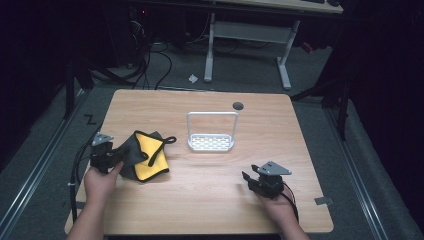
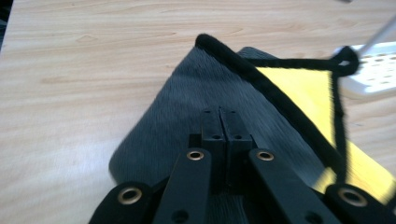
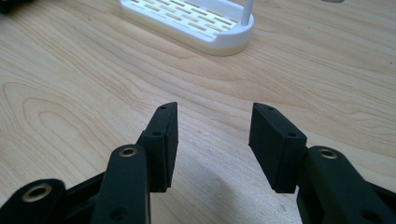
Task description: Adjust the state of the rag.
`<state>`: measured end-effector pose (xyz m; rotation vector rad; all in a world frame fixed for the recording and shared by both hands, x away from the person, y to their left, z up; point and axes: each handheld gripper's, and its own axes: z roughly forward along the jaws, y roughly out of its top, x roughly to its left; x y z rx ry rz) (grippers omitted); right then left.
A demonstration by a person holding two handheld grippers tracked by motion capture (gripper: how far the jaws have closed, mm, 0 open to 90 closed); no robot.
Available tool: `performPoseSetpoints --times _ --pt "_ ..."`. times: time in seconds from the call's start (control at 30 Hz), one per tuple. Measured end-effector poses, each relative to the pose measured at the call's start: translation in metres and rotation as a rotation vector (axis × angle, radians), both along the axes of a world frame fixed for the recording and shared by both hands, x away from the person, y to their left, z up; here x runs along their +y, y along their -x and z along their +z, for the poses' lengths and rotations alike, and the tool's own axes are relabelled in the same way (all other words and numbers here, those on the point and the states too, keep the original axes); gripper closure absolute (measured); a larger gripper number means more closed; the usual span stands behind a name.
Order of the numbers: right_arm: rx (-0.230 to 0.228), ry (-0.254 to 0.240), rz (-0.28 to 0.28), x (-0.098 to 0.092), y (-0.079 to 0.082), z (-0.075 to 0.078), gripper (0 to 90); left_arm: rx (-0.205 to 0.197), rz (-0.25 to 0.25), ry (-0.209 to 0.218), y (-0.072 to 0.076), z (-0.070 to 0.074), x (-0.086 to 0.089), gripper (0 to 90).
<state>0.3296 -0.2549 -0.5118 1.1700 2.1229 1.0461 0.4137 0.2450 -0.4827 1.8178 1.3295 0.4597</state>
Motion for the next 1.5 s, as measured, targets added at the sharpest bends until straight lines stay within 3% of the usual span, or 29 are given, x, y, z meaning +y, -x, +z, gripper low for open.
performPoseSetpoints --times 0.13,0.33,0.43,0.6,0.87,1.13,1.5 --pt "0.0 -0.008 -0.011 0.0 -0.001 0.0 51.0 0.045 0.002 -0.014 -0.023 -0.008 -0.01 89.2" --pt "0.0 -0.006 -0.011 -0.001 -0.001 0.0 50.2 0.092 -0.02 -0.04 -0.033 -0.02 -0.021 89.5" --pt "0.003 0.003 0.0 0.001 -0.001 -0.001 49.0 0.11 -0.052 -0.079 -0.034 -0.029 -0.029 89.8" --pt "0.004 0.008 0.006 0.002 -0.001 -0.002 47.7 0.08 -0.107 -0.103 -0.025 -0.032 -0.042 89.8" --pt "0.005 0.005 0.009 0.004 0.0 -0.002 46.4 0.047 -0.17 -0.096 -0.003 -0.036 -0.059 89.8" --pt "0.012 0.008 0.013 0.006 0.0 -0.003 45.9 0.037 -0.252 -0.095 0.02 -0.036 -0.087 89.8" --pt "0.013 0.01 0.025 0.007 0.001 -0.004 45.2 0.029 -0.308 -0.076 0.038 -0.037 -0.116 89.8"
